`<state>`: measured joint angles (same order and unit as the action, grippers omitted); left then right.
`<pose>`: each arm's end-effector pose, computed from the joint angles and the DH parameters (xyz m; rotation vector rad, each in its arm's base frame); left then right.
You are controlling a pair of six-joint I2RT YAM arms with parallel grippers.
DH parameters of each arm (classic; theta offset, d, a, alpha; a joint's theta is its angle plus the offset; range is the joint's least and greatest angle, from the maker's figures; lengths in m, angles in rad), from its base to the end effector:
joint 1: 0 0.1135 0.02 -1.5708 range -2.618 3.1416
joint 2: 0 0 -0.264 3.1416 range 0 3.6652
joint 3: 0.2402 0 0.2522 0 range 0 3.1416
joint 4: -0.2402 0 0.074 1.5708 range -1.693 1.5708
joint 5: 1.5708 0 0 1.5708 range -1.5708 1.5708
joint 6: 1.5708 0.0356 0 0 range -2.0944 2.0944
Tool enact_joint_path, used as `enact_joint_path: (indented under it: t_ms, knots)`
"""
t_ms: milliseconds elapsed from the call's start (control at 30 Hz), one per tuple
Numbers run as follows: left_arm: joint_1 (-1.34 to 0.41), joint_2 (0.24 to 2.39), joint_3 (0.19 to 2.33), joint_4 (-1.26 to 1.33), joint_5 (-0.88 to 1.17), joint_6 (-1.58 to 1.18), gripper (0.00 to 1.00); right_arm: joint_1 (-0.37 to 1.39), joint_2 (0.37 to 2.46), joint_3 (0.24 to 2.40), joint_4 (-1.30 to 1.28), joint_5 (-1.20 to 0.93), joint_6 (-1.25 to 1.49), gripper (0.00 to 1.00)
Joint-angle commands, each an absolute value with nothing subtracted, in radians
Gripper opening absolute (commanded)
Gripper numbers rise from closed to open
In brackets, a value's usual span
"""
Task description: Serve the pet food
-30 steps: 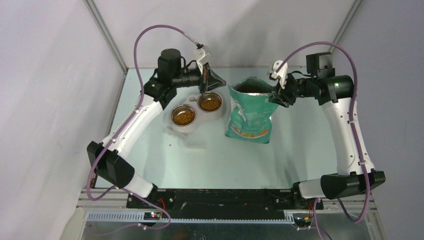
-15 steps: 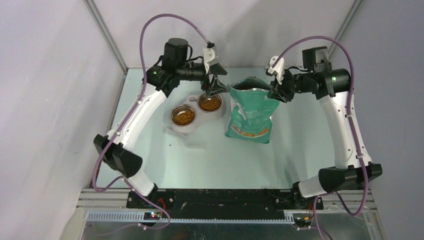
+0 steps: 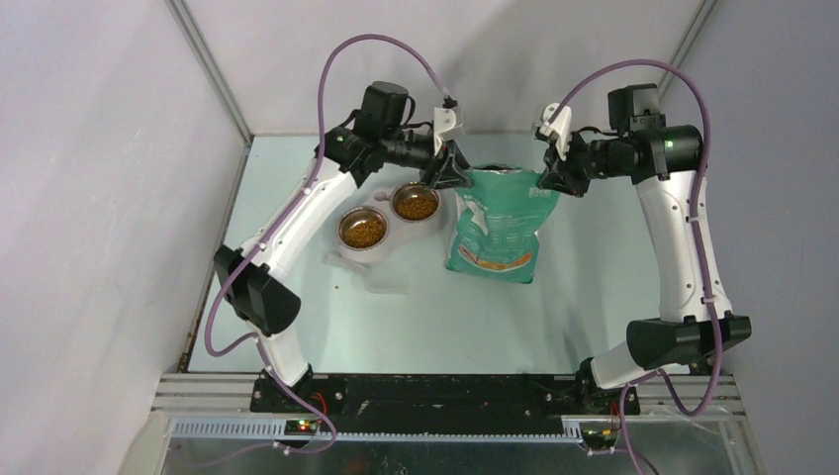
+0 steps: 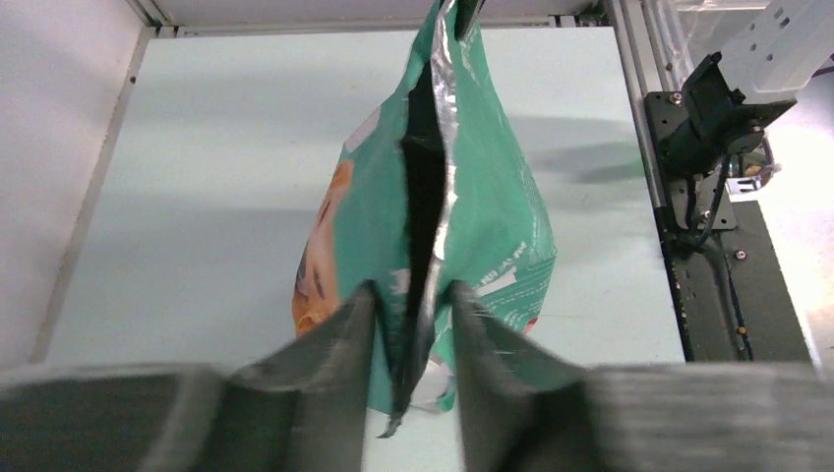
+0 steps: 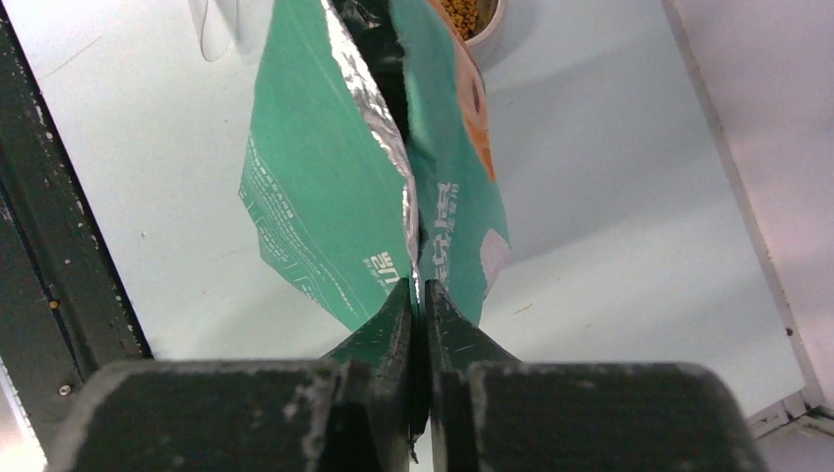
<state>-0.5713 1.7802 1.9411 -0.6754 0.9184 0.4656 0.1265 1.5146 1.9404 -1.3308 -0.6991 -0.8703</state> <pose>0.3130 -0.2348 0.4231 1.4408 1.4012 -1.0130 0.2610 0.0563 0.4533 -1.3202 1.8346 0.4798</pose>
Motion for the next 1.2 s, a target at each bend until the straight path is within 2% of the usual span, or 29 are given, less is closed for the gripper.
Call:
enact_joint_path:
  t_ms: [0, 33, 67, 133, 300, 367, 400, 467, 533, 600, 767, 867, 1100, 1167]
  knots:
    - [-0.568, 1.765, 1.974, -0.666, 0.906, 0.508, 0.23, 0.105, 1.488, 1.980, -1.340, -0.722, -0.919, 0.00]
    - [-0.568, 1.764, 1.977, -0.675, 0.897, 0.510, 0.18, 0.098, 1.488, 1.982, -1.342, -0.727, -0.926, 0.00]
    - [-0.567, 1.764, 1.979, -0.681, 0.870, 0.513, 0.08, 0.094, 1.489, 1.983, -1.343, -0.728, -0.929, 0.00]
    - [-0.564, 1.761, 1.994, -0.704, 0.818, 0.507, 0.01, 0.080, 1.493, 1.995, -1.343, -0.740, -0.939, 0.00]
    - [-0.549, 1.712, 2.033, -0.656, 0.732, 0.327, 0.00, 0.075, 1.507, 2.037, -1.311, -0.762, -0.916, 0.00]
    - [-0.552, 1.691, 2.007, -0.635, 0.722, 0.280, 0.00, 0.117, 1.500, 2.008, -1.280, -0.741, -0.915, 0.09]
    - [-0.557, 1.681, 1.981, -0.626, 0.716, 0.261, 0.00, 0.135, 1.500, 1.997, -1.258, -0.730, -0.916, 0.21]
    - [-0.564, 1.668, 1.949, -0.613, 0.712, 0.245, 0.00, 0.216, 1.502, 1.961, -1.228, -0.696, -0.917, 0.33]
    - [-0.568, 1.659, 1.923, -0.599, 0.715, 0.226, 0.00, 0.262, 1.519, 1.951, -1.208, -0.679, -0.914, 0.40]
    - [-0.575, 1.653, 1.913, -0.595, 0.715, 0.218, 0.00, 0.297, 1.543, 1.962, -1.192, -0.670, -0.895, 0.45]
    - [-0.580, 1.644, 1.911, -0.602, 0.696, 0.226, 0.00, 0.342, 1.616, 2.039, -1.201, -0.675, -0.831, 0.49]
    - [-0.580, 1.639, 1.919, -0.628, 0.692, 0.250, 0.00, 0.352, 1.633, 2.047, -1.188, -0.659, -0.809, 0.44]
    - [-0.568, 1.641, 1.971, -0.741, 0.676, 0.378, 0.00, 0.343, 1.650, 2.083, -1.191, -0.539, -0.823, 0.03]
    - [-0.565, 1.635, 1.959, -0.743, 0.674, 0.405, 0.00, 0.337, 1.634, 2.082, -1.164, -0.535, -0.813, 0.00]
